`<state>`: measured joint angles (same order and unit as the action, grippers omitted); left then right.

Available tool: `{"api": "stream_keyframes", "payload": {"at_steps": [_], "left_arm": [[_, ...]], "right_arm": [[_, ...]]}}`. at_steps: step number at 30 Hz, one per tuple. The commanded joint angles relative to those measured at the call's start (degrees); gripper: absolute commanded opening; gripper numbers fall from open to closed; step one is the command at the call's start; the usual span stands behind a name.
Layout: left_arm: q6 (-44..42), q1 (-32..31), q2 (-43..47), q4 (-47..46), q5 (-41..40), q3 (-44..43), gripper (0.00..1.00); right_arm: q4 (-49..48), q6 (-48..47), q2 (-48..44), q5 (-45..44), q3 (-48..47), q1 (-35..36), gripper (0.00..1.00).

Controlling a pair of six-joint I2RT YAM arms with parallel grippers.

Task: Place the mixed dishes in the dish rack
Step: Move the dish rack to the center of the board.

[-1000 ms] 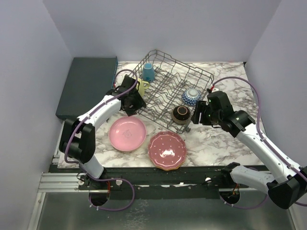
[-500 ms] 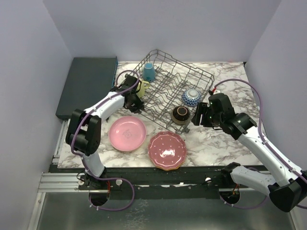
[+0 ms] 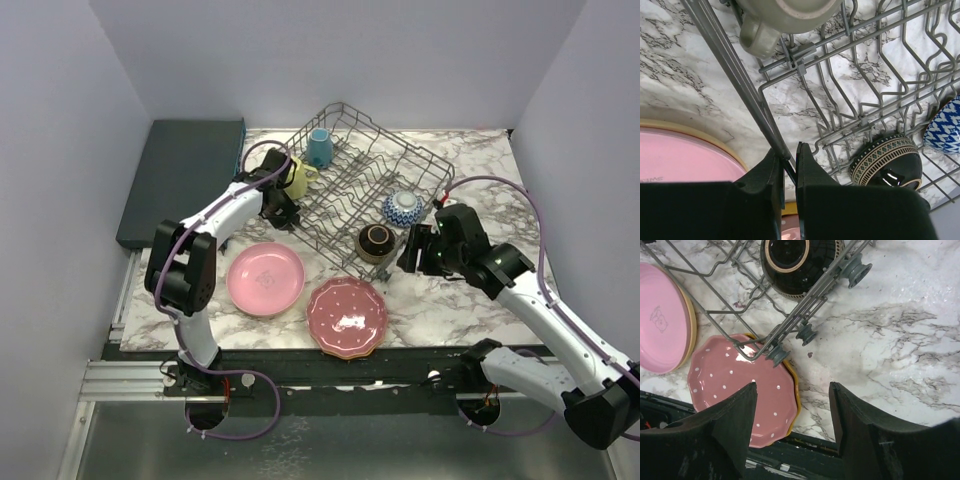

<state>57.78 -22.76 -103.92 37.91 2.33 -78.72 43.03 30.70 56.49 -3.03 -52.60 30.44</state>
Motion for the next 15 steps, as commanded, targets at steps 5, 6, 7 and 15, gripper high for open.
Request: {"api": "stream_keyframes", "payload": {"at_steps": [5,6,7,15], "left_arm": [[-18.4,-5.3,-7.0,-2.7,3.6,-6.7,0.0],[-19.5,-5.3,-7.5,-2.5,3.8,-7.4,0.0],[-20.4,-5.3,-7.9,-2.3,3.9,-8.3,0.0],[-26.6,-5.4,-11.8,-1.3,4.5,-13.8,0.0]], "right_arm": [[1.9,3.0,-3.0,2.6,2.2,0.4,0.65],[2.0,3.4,-3.4,2.6,2.4,0.4,0.65],[2.1,3.8,-3.7,2.6,2.6,0.4,0.65],[2.6,5.9,-5.6,5.1,4.3,0.4,0.64]]}}
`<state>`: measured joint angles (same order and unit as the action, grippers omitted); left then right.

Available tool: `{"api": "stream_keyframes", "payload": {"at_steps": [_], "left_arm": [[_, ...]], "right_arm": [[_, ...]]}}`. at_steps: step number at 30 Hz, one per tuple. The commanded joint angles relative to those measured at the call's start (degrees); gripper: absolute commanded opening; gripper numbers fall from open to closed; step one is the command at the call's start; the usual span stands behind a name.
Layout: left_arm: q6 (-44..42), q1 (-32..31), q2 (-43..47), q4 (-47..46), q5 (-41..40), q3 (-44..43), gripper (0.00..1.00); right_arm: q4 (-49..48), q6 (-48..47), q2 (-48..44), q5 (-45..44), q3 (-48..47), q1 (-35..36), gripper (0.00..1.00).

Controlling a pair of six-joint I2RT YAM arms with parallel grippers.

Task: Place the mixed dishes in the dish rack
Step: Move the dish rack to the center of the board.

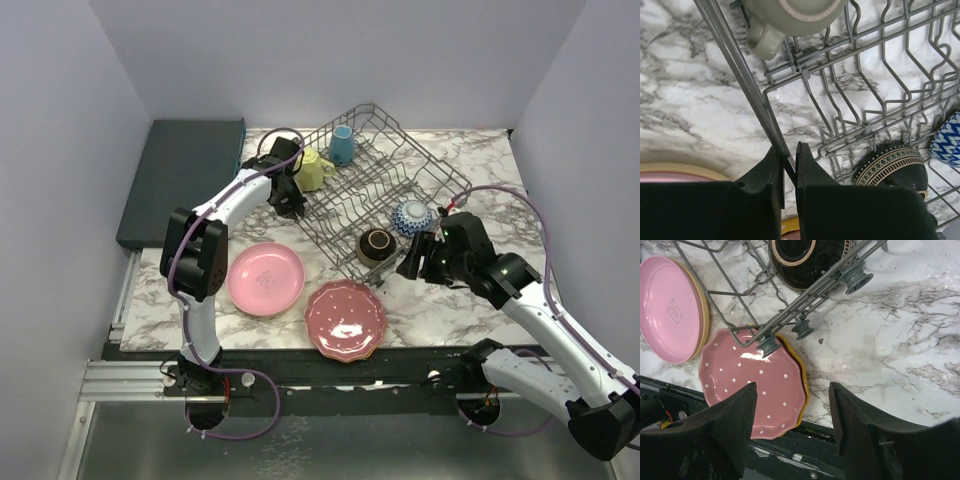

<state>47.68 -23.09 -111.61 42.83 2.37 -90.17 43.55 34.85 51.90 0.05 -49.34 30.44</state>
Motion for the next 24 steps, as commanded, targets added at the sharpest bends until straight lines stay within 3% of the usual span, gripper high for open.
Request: {"api": "stream_keyframes", "payload": {"at_steps": [1,12,24], "left_arm": [[-17.0,-5.0,-4.6,-6.2,4.5,-3.1,0.0],[-19.3,-4.1,-13.7,-1.9,0.6,-18.5,0.0],[-18.1,2.1,-20.0,1.3,1.8,-30.3,0.0]], "right_arm": [[2.2,1.8,-1.0,2.0,1.1,0.4,0.64],[3.4,3.4,-2.2,1.9,1.3,0.4,0.64],[4.0,4.3,-3.4,2.4,1.6,0.4,0.64]]}}
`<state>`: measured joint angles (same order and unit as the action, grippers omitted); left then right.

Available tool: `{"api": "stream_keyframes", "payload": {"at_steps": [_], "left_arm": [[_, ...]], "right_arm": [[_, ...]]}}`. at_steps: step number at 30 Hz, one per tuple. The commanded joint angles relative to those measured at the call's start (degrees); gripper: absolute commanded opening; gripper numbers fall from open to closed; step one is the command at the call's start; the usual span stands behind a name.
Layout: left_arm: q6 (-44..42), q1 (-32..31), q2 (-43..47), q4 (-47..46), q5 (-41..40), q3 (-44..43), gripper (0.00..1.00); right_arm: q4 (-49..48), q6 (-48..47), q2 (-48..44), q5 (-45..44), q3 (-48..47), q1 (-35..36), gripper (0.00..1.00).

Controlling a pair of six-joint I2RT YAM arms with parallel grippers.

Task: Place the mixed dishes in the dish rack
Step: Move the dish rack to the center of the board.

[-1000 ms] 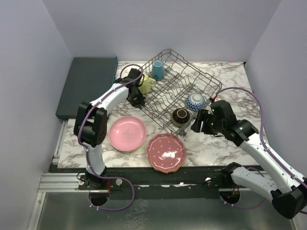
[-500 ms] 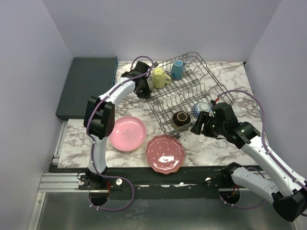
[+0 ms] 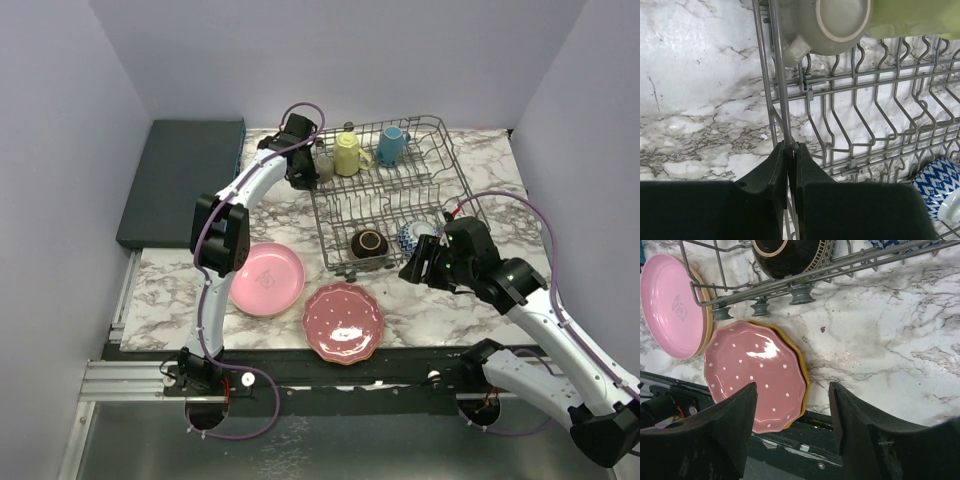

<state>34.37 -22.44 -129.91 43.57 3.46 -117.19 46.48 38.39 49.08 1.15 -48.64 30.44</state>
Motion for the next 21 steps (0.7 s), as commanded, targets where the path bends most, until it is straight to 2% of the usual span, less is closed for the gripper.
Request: {"api": "stream_keyframes", "payload": {"at_steps": [1,9,21], "left_arm": [[-4.6,1.9,-2.0,0.6,1.0,-3.6,0.0],[-3.6,5.6,-2.5,0.8,1.4,-4.0,0.0],[-1.3,12.2,0.2,0.4,2.2,-0.2,0.0]], "right_arm": [[0.9,0.8,-0.4,1.5,0.8,0.4,0.64],[-0.6,0.8,1.7,1.9,0.8,0.4,0.64],[-4.3,0.1,5.9,3.2,1.4,0.4,0.64]]}}
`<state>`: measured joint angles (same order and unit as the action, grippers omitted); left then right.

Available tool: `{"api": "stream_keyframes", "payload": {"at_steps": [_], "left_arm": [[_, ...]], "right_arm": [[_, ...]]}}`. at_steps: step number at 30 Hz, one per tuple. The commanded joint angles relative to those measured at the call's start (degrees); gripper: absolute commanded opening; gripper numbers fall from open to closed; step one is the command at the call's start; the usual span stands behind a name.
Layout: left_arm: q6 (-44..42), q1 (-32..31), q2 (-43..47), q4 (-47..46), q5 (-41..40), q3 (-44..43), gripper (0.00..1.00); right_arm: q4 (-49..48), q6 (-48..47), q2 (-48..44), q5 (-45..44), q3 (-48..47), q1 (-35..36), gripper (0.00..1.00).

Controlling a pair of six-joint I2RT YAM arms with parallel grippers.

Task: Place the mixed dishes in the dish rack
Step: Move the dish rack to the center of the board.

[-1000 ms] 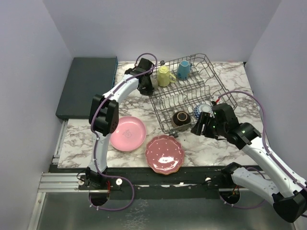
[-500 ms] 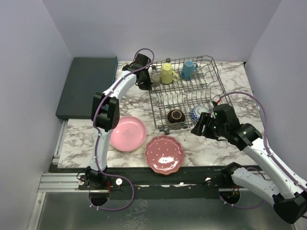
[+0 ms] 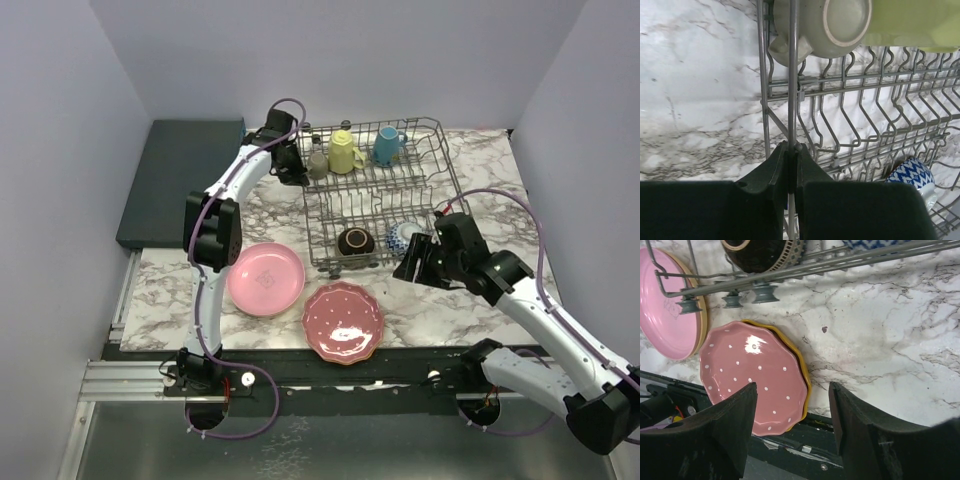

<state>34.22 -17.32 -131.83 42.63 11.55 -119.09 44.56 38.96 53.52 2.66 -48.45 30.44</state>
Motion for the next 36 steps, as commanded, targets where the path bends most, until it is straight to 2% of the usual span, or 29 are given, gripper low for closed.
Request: {"api": "stream_keyframes", "payload": {"at_steps": [1,12,21,36], "left_arm": [[-0.9,7.5,2.3,1.2,-5.9,2.1,0.0],[1.7,11.5,5.8,-2.7,-3.6,9.4,0.0],[2.1,12.3,8.6,-4.2,-1.9,14.1,0.0],[4.9,12.3,16.3,-9.0,-1.0,26.2,0.0]], "right_arm": [[-2.7,-0.5,1.8,1.9,1.2,0.4,0.65],[-6.7,-0.6,8.1,-0.1,1.0,0.4,0.63],[-7.2,-2.1,17.0,-9.7,-5.0,0.3,0.51],[-12.6,-4.7,27.6,-15.9,-10.5,-2.7,0.33]]}}
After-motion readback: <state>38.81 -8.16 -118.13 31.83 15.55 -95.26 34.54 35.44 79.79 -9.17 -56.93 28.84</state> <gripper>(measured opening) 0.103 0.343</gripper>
